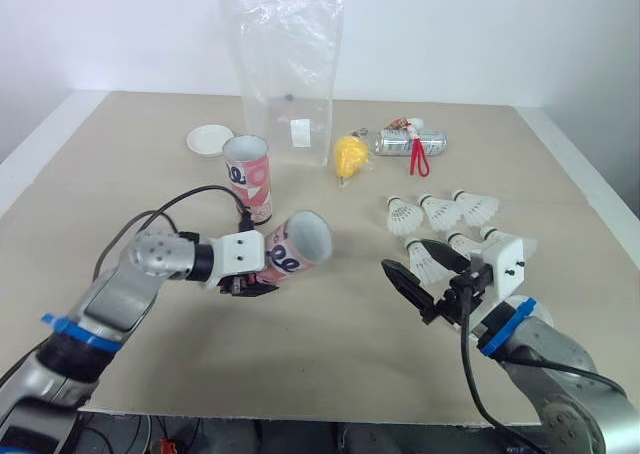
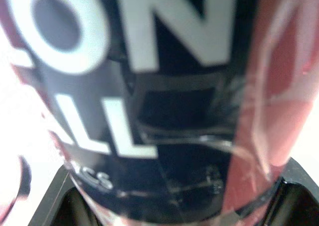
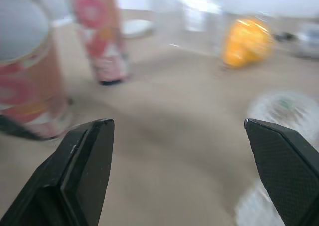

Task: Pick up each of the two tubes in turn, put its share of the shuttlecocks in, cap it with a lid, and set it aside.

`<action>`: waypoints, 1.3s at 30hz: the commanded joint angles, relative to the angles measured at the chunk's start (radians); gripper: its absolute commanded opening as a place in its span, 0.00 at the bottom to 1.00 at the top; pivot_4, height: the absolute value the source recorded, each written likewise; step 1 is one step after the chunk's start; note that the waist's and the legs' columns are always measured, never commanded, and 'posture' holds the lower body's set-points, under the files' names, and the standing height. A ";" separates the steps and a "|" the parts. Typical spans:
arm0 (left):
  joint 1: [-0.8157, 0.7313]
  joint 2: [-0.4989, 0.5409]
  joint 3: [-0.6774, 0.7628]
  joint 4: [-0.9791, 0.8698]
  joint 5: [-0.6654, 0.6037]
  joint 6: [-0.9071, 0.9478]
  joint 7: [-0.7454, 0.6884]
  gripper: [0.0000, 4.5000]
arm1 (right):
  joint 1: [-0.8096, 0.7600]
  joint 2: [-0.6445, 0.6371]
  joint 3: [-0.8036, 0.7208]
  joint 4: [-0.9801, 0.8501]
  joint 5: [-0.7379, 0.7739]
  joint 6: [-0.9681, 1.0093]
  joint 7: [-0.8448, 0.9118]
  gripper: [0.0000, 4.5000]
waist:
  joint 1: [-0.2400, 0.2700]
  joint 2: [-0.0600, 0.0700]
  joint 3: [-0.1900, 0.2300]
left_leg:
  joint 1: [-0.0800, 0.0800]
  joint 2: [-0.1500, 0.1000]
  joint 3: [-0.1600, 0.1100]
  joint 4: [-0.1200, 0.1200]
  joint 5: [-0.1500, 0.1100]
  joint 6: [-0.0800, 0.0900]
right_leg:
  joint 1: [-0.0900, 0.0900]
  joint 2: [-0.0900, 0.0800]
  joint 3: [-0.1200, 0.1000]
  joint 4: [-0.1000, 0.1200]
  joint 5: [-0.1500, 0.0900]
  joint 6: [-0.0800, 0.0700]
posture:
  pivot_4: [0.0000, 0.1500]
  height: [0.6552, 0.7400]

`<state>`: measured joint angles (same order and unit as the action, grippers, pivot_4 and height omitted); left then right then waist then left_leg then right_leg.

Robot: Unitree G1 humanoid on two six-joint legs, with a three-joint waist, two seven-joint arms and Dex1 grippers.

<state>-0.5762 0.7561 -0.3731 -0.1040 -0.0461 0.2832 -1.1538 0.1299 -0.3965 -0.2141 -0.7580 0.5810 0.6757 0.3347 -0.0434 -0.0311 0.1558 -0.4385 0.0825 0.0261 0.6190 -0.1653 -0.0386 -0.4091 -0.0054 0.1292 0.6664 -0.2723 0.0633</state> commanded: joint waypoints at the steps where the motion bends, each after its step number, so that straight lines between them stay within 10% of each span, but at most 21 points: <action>1: -0.070 -0.019 -0.038 0.056 0.034 -0.007 -0.049 0.66 | 0.005 0.020 0.010 -0.052 -0.009 0.011 -0.061 1.00 | -0.002 0.000 0.000 | 0.000 0.000 0.000 0.000 0.000 0.000 | 0.000 0.000 0.000 0.000 0.000 0.000 | 1.00 1.00; 39: -0.117 -0.165 -0.094 0.066 0.163 0.029 -0.072 0.66 | -0.128 0.064 0.020 0.257 -0.004 0.011 -0.089 1.00 | 0.006 0.001 -0.001 | -0.001 -0.004 -0.006 0.001 0.000 0.003 | 0.004 0.000 0.000 0.000 -0.002 0.002 | 1.00 1.00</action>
<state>-0.7107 0.5991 -0.4436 -0.0205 0.1101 0.3036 -1.2243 0.0168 -0.3302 -0.1767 -0.4993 0.5747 0.6947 0.2412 -0.0372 -0.0297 0.1545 -0.4397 0.0790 0.0204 0.6202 -0.1650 -0.0354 -0.4045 -0.0051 0.1296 0.6667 -0.2741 0.0658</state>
